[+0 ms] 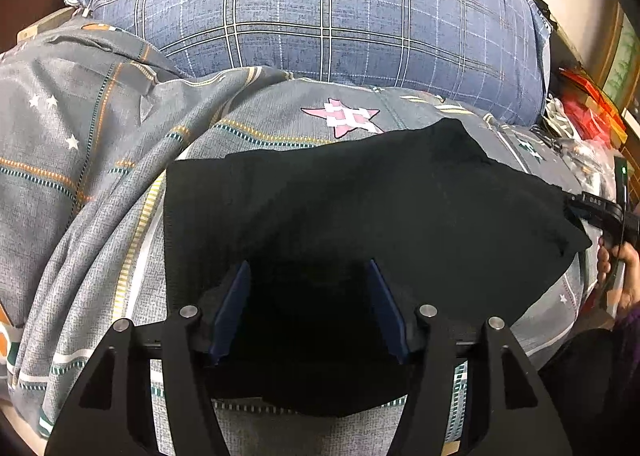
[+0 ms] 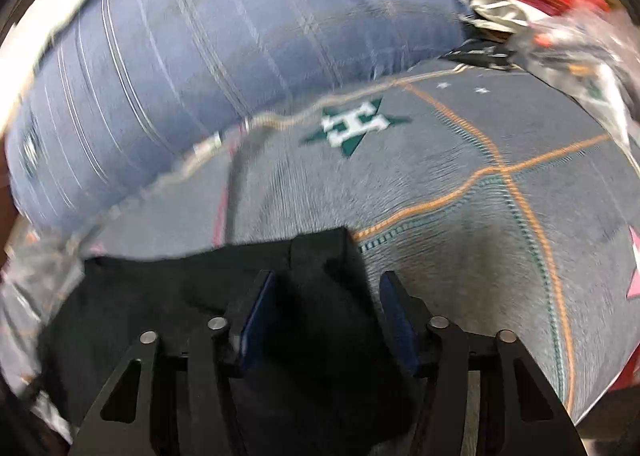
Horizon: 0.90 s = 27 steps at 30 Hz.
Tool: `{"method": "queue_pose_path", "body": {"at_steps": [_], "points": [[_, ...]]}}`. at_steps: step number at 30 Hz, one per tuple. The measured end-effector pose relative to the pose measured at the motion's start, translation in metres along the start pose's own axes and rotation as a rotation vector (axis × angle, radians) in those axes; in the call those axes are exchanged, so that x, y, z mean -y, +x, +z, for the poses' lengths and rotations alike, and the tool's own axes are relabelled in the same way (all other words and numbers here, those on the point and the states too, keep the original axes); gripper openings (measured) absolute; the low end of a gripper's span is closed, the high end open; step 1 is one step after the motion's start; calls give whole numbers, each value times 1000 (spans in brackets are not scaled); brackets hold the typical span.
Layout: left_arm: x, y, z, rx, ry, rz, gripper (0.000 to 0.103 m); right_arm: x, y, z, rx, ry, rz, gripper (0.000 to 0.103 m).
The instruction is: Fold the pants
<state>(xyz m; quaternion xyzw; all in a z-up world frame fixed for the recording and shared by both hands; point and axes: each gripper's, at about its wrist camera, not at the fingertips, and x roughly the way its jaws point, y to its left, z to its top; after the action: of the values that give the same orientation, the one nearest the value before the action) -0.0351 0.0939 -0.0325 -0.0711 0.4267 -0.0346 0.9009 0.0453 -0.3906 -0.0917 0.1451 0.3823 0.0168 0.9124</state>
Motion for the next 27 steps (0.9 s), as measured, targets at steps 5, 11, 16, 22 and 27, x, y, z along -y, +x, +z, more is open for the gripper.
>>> {"method": "queue_pose_path", "body": {"at_steps": [5,11,16,22,27], "points": [[1,0,-1,0,4,0,60,-11,-8,11,116,-38,-100,1],[0,-1,-1,0,-18,-11,60,9,17,17,63,8,-128,2],[-1,-2,0,4,-27,-15,60,21,-22,7,145,118,-54,36],[8,-17,1,83,18,7,60,40,-63,-10,217,276,102,45],[24,-31,-1,164,106,-1,68,29,-65,-37,157,352,290,45]]}}
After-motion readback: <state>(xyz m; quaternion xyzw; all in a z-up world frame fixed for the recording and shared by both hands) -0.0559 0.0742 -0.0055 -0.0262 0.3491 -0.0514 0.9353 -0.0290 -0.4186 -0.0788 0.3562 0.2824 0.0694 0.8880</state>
